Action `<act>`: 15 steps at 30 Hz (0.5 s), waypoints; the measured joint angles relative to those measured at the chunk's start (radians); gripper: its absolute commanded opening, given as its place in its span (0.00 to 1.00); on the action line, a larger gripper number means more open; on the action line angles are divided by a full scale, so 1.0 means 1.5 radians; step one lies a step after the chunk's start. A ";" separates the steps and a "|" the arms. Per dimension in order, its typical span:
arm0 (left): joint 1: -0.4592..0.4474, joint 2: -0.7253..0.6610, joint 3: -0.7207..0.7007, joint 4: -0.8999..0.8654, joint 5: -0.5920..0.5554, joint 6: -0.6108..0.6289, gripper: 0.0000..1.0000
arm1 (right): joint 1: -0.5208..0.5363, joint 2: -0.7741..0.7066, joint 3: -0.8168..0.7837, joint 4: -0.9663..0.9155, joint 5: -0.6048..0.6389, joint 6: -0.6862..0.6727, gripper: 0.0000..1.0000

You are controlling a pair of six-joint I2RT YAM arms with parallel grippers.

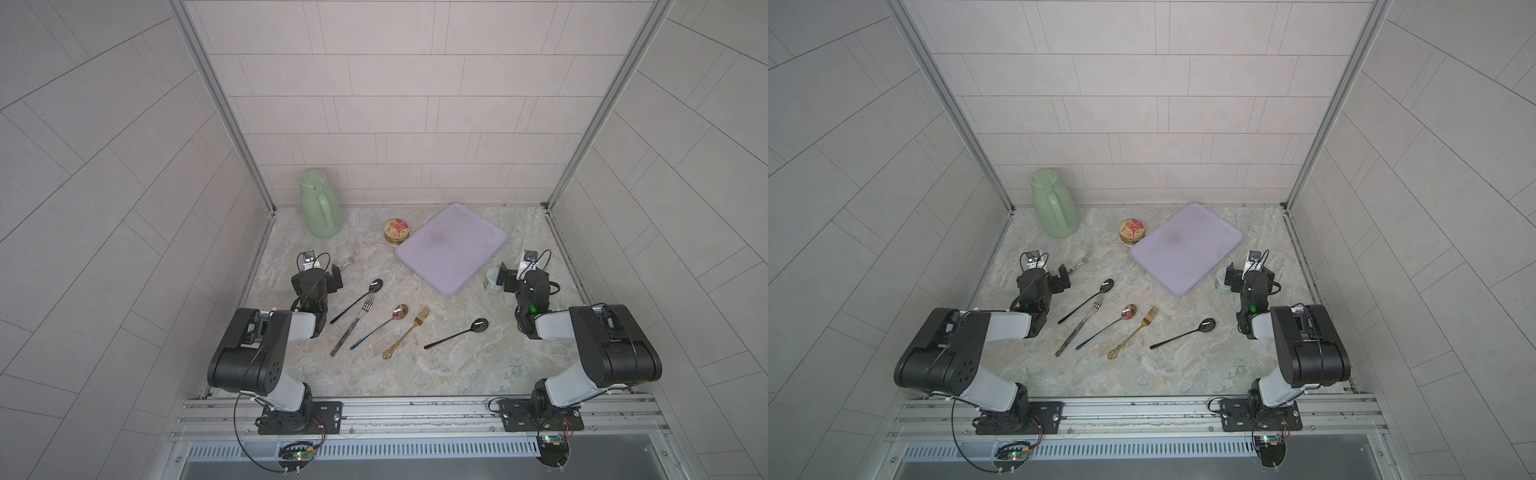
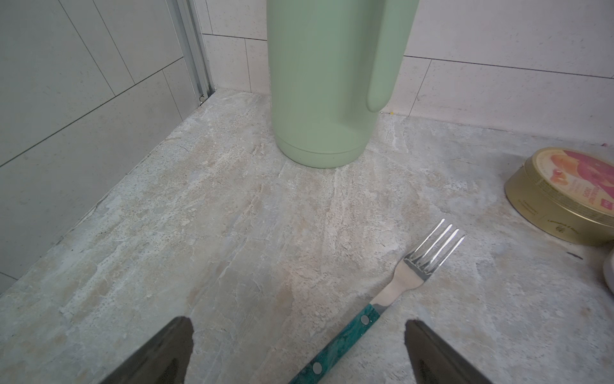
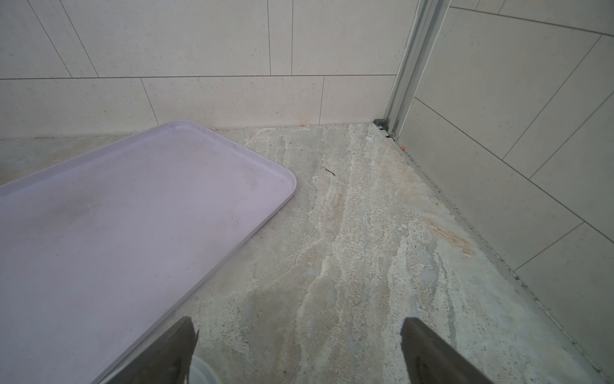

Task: Set the spoon and fork side by side
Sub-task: Adjust the tray at the center of the board.

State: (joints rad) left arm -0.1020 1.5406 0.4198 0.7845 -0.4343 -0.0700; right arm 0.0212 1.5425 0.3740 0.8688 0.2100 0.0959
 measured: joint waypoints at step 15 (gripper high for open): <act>-0.001 -0.176 0.230 -0.434 -0.029 -0.167 1.00 | -0.008 -0.274 0.237 -0.435 0.098 0.169 1.00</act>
State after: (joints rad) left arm -0.1028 1.2762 0.7654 0.1333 -0.4774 -0.3210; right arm 0.0093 1.1320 0.7288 0.2169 0.3569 0.3496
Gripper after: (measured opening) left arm 0.993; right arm 0.999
